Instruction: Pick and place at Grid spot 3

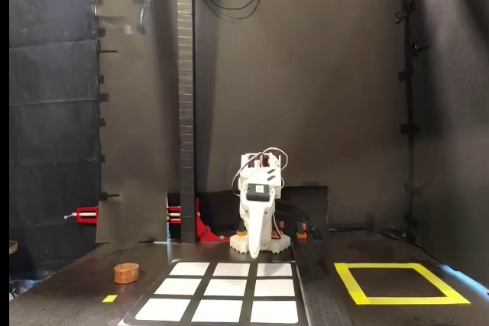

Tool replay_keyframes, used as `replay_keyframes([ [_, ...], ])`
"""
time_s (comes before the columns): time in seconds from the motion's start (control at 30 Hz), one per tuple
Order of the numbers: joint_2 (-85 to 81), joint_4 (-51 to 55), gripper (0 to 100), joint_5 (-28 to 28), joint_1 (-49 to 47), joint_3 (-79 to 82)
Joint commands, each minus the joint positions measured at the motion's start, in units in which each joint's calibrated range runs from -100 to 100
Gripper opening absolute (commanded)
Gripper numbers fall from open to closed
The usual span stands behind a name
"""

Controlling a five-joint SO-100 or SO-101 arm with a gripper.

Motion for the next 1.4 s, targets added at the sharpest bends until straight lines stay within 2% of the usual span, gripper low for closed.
replay_keyframes([
  [0.0, 20.15, 2.35, 0, -0.15, 0.85, -18.47],
  [0.23, 52.25, 21.53, 0, -0.10, 3.03, -57.52],
  [0.4, 68.73, 33.90, 0, 0.05, 4.28, -77.87],
  [0.6, 81.61, 44.20, 0, 0.88, 5.29, -91.43],
  [0.77, 83.41, 45.11, 0, 2.59, 5.37, -92.53],
  [0.8, 83.41, 44.94, 0, 4.54, 5.96, -92.53],
  [0.97, 83.41, 44.53, 0, 22.12, 11.32, -92.53],
  [1.13, 84.10, 44.36, 0, 38.63, 23.14, -92.44],
  [1.23, 85.13, 44.20, 0, 46.40, 31.26, -92.44],
  [1.37, 85.38, 41.87, 0, 53.38, 40.31, -92.53],
])
